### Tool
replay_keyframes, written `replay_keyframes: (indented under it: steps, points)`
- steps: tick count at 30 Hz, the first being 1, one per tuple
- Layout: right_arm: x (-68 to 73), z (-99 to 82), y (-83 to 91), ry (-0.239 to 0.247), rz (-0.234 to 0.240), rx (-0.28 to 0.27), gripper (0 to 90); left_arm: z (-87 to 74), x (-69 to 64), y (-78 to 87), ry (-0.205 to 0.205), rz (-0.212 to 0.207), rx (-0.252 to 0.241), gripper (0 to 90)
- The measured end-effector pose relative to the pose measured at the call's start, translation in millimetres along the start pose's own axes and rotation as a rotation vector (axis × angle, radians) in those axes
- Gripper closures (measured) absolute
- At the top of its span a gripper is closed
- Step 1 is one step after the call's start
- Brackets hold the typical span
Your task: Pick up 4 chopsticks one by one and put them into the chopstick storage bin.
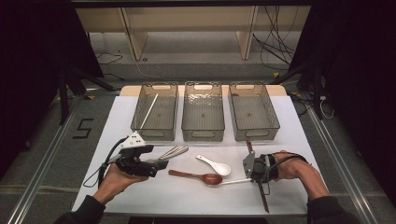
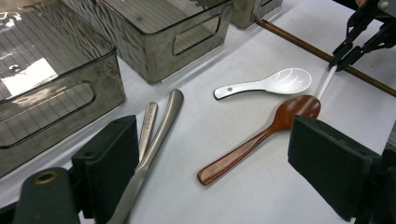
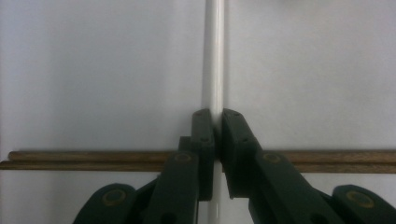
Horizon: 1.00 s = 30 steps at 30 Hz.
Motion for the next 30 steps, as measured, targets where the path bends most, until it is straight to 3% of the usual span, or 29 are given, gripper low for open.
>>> replay_keyframes:
  steps: [7,16,20,30]
  points:
    - [7.5,2.1,4.5,0.017,0.019,-0.02,85.0,-0.7,1.1,-1.0,0.006,0.002,0.0,16.0]
    - [7.9,10.2,20.3,-0.028,-0.05,-0.099,85.0,-0.2,0.9,-1.0,-0.01,0.009,0.0,16.0]
    - [7.2,12.4,25.1,-0.054,-0.072,-0.1,85.1,-0.7,0.2,-2.0,-0.015,0.006,0.008,15.9]
    - [6.0,27.1,38.5,-0.049,-0.115,-0.119,85.0,2.7,-9.9,-4.9,-0.057,-0.012,0.027,15.8]
Point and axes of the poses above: each handheld gripper's, and its own axes: y roughly backward along the jaws, z roughly out of its top, x roughly to its left, the point moved 9 cm from there along -y, roughly forward along the jaws, and after that the axes turned 4 degrees about -x, right-handed, at the moved point
